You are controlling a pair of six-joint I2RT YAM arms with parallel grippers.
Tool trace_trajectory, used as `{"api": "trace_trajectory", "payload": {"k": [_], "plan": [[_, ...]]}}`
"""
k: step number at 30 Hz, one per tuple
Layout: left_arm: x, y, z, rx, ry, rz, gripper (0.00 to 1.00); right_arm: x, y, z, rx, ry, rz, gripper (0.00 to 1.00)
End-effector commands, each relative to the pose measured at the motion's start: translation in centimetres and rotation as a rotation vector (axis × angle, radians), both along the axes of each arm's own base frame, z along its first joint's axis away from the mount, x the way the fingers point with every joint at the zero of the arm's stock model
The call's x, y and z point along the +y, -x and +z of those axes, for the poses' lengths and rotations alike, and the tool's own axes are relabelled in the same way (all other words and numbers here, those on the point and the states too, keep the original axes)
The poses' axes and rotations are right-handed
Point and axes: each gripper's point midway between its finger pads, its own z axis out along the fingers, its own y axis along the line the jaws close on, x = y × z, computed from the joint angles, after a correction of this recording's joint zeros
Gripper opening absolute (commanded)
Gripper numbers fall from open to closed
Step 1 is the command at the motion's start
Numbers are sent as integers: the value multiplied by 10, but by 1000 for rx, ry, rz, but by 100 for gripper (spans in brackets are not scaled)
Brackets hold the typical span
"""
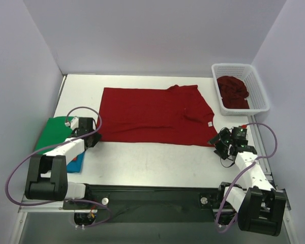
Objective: Fold and stack the t-shirts
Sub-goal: Fold the flattened tshirt in 1/3 of the way
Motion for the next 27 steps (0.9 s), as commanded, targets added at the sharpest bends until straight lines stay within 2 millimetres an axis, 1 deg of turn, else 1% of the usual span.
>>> {"api": "trace_trajectory", "payload": {"k": [1,3,5,6,8,9,11,12,13,14,15,17,18,19,20,21,22,23,24,25,26,27], "plan": [[-3,-13,5,-53,15,-12,35,-5,2,-8,13,13,4,59],[-2,-14,4,-53,14,-11,24,-7,0,-10,15,19,-2,59],[-3,-14,2,-48,15,-16,20,-9,0,-13,26,23,-2,59],[-3,-14,2,-46,15,-18,17,-12,0,-14,30,32,-7,59],[-4,-15,2,-45,16,-23,13,-17,-4,-15,33,58,-16,58],[-4,-14,2,-42,18,-27,8,-18,-6,-17,42,59,-14,55],[-5,-14,3,-48,21,-29,6,-19,-12,-17,35,63,-6,52],[-6,-13,3,-44,24,-32,4,-19,-12,-21,54,61,-3,49],[-6,-12,3,-44,25,-34,0,-21,-18,-19,51,67,-3,47],[-6,-12,4,-42,25,-34,0,-24,-21,-19,54,84,-2,45],[-5,-10,3,-33,23,-33,0,-25,-22,-24,75,84,2,37],[-5,-8,5,-35,21,-31,0,-24,-30,-22,75,77,17,26],[-3,-6,5,-25,13,-25,0,-24,-30,-26,94,76,27,15],[-2,-6,8,-31,11,-23,0,-24,-33,-23,89,77,33,11],[-1,-5,10,-30,6,-19,0,-24,-30,-24,102,75,34,8],[1,-1,10,-13,-7,-14,0,-25,-30,-18,87,81,35,2],[2,0,15,-21,-10,-11,0,-26,-29,-14,79,85,33,0],[4,1,19,-24,-16,-7,0,-26,-23,-12,87,83,31,0],[7,7,19,-1,-28,1,0,-27,-23,0,49,86,25,0],[8,8,26,-17,-31,5,0,-28,-21,4,39,87,21,0],[10,16,26,5,-42,12,0,-27,-14,8,48,78,20,0],[13,19,32,-4,-53,24,0,-27,-13,17,21,72,17,0]]}}
